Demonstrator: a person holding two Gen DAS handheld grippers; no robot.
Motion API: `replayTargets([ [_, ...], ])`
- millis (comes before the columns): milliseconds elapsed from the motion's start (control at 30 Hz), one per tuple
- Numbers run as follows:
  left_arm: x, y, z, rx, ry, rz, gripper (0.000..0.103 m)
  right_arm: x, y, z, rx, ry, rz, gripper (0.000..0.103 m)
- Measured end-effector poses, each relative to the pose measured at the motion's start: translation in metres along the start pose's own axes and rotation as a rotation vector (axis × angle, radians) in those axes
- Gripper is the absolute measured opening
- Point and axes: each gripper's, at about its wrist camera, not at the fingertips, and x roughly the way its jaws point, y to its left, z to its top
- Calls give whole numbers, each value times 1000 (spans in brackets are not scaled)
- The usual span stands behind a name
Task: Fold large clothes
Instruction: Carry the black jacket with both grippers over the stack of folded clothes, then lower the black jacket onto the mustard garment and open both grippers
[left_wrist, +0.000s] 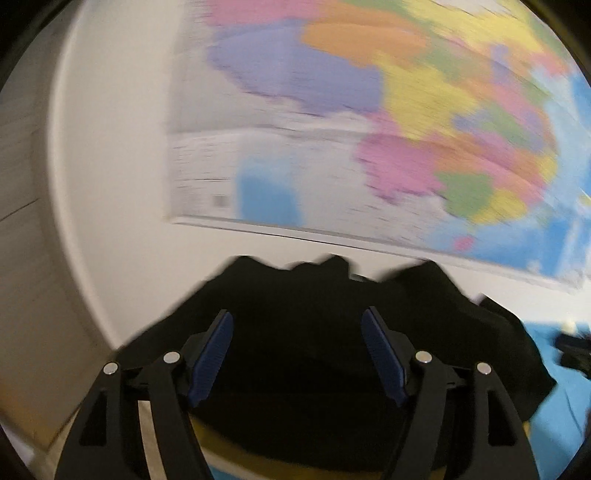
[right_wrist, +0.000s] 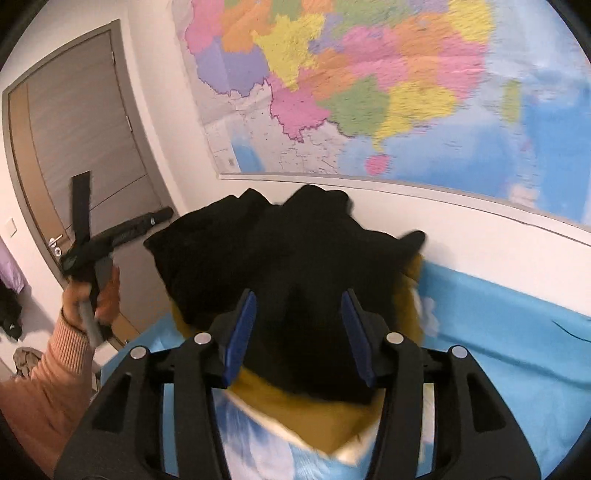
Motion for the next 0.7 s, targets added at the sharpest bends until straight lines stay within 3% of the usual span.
replayTargets([
  [100,24,-17,-7,29,52,-2,70,22,-5,5,22,31,6,46],
  [200,53,-12,-16,11,126,5,70,44,-21,-5,41,78,-46,43],
  [267,70,-7,-28,17,180,42,68,46,-29,-14,61,91,-27,43],
  [333,79,4,-35,-21,216,25,68,43,-35,-20,64,112,-26,43],
  [633,35,-15,-31,6,135,18,68,2,-12,-16,10,41,-23,46],
  [700,22,-26,-30,28,118,0,71,-3,-7,-18,-10,29,-25,54],
])
